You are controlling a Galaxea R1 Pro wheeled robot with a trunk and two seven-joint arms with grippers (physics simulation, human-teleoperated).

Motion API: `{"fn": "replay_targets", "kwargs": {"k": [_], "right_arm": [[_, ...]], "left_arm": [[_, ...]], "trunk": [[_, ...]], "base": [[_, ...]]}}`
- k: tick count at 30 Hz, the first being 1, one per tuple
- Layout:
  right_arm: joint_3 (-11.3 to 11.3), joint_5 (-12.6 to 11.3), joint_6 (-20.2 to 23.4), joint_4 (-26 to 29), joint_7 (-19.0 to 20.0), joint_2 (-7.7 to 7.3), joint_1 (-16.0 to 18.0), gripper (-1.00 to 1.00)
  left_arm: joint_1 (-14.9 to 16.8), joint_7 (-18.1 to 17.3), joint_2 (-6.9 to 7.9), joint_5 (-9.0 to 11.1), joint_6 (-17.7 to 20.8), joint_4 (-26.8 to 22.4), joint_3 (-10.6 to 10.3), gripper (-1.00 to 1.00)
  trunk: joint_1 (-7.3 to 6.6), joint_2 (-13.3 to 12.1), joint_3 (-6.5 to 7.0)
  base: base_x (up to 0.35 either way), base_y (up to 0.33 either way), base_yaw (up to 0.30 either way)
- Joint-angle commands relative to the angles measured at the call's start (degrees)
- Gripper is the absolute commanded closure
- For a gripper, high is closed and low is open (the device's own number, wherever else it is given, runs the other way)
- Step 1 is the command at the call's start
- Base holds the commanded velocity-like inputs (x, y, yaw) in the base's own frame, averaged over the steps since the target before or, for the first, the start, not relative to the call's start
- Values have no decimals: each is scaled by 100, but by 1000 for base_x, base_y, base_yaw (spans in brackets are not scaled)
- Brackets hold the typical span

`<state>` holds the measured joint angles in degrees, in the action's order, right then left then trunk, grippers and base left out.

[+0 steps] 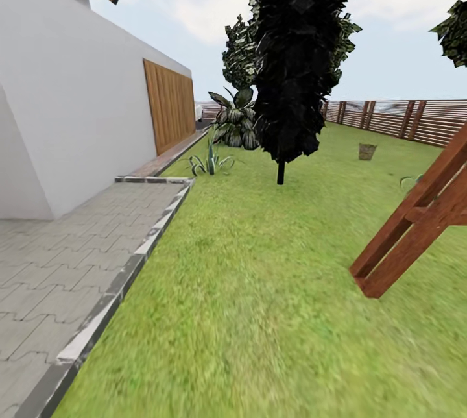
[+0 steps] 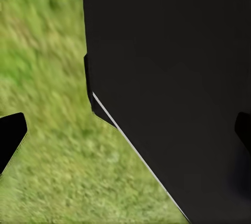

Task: Take the three Easter eggs out of the wicker basket on the lawn in the garden, then place them on the lawn next to a single tree (choose any tree) so that all three eggs are next to the same tree and none are left in the basket.

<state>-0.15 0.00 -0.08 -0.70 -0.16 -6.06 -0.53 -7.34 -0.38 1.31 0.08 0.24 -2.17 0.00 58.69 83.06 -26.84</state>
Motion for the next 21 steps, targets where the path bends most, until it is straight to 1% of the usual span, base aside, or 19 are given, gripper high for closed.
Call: {"fn": "replay_targets", "kwargs": {"k": [1, 21], "right_arm": [[-1, 0, 3, 0, -2, 1, 1, -100], [6, 0, 13, 0, -2, 3, 1, -100]], "left_arm": [[-4, -5, -2, 1, 2, -12, 0, -100], [-4, -4, -3, 1, 2, -12, 0, -100]], "trunk": [[4, 1, -3], [4, 1, -3]], "base": [[345, 0, 0], [345, 0, 0]]}}
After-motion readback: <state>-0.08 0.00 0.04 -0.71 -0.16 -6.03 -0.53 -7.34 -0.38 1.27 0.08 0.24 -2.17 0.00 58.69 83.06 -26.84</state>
